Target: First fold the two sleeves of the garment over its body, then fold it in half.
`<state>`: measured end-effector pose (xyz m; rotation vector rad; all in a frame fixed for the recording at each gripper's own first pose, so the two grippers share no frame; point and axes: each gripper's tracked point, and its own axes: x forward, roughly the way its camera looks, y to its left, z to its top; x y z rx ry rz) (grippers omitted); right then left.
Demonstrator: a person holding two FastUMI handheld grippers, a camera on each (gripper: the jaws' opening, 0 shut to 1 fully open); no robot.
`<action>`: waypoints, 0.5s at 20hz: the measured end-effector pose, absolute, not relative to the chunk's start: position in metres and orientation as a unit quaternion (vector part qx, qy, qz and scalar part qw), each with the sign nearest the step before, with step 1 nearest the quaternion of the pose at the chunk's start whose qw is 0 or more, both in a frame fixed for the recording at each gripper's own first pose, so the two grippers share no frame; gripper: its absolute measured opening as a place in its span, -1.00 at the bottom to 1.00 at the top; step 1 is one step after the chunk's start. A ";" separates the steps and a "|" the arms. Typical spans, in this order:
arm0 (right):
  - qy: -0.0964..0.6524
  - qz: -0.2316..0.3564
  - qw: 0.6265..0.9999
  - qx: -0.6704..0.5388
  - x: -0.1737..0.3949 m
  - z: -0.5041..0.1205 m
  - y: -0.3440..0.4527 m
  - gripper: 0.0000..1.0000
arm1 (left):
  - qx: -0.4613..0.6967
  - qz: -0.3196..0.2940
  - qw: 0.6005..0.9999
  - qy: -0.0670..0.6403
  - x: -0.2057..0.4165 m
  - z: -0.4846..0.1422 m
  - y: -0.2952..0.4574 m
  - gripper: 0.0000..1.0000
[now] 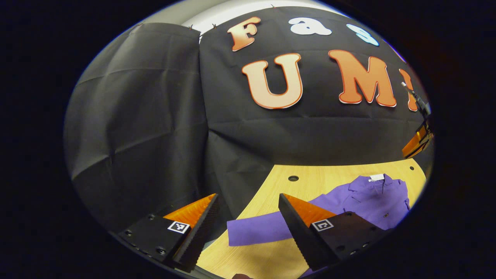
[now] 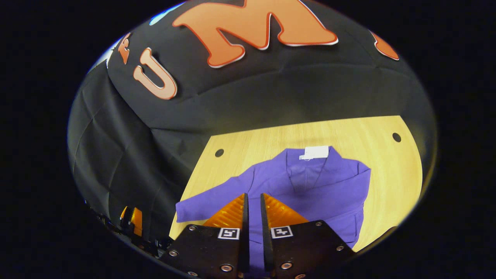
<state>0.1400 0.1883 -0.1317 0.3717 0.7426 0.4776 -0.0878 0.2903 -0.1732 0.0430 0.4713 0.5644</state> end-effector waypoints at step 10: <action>0.291 0.134 0.929 0.187 0.111 -0.125 0.114 0.04 | -0.129 0.249 0.864 0.418 -0.084 -0.294 0.347 0.98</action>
